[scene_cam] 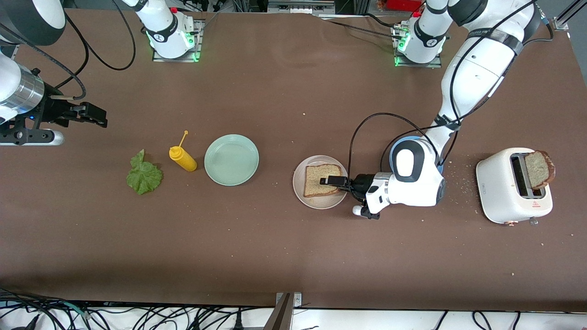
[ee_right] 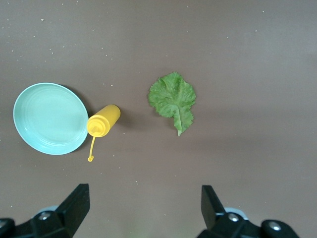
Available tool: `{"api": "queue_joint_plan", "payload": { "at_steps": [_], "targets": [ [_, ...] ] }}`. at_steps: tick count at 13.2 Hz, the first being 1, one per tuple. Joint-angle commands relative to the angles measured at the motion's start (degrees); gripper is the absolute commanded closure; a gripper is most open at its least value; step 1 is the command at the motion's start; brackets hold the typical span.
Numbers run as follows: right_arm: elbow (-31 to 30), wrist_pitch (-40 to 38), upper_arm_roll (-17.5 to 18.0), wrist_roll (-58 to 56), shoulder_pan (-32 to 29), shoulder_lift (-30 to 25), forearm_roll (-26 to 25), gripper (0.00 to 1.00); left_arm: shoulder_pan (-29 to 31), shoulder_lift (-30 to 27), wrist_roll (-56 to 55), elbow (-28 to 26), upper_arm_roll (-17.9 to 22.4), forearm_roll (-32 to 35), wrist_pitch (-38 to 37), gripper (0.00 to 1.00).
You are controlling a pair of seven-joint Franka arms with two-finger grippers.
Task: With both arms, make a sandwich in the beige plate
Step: 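Release the bread on the beige plate while the right gripper reaches the mustard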
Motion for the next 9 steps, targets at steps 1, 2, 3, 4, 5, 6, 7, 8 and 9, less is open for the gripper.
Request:
{"api": "queue_joint_plan", "payload": {
  "at_steps": [1,2,3,4,5,6,7,8,9],
  "targets": [
    [0.26,0.2,0.15,-0.54,0.19,1.11,-0.4,0.0,-0.09,-1.93,0.14,-0.06,0.38,6.27,0.05,0.0],
    [0.26,0.2,0.24,-0.63,0.1,1.12,0.03,0.0,-0.09,-2.37,0.06,-0.06,0.38,8.47,0.05,0.0],
    [0.09,-0.06,0.24,-0.63,0.1,1.81,0.13,0.0,0.08,-3.16,-0.12,-0.06,0.38,11.02,-0.04,0.0],
    [0.26,-0.24,0.33,-0.63,0.1,2.6,0.21,0.0,0.52,-4.21,-0.9,-0.06,0.38,13.56,-0.3,0.0],
    [0.26,-0.24,0.33,-0.81,0.18,2.87,1.0,0.0,0.87,-5.26,-2.39,-0.06,0.38,16.63,-0.82,0.0],
    [0.26,-0.41,0.33,-2.29,0.01,2.87,2.22,0.0,1.13,-6.41,-3.8,-0.06,0.38,19.54,-0.92,0.0],
    [0.26,-0.59,0.24,-4.74,-0.25,2.87,3.63,0.0,1.22,-7.29,-5.03,-0.06,0.38,22.0,-2.13,0.0],
    [0.26,-0.59,0.07,-5.89,-0.43,2.87,5.64,0.0,1.22,-8.34,-6.08,-0.06,0.38,23.33,-2.93,0.0],
    [0.26,-0.68,-0.19,-8.43,-0.6,2.96,7.4,0.0,1.4,-9.39,-6.79,-0.15,0.46,24.22,-3.29,0.0]
  ]
}}
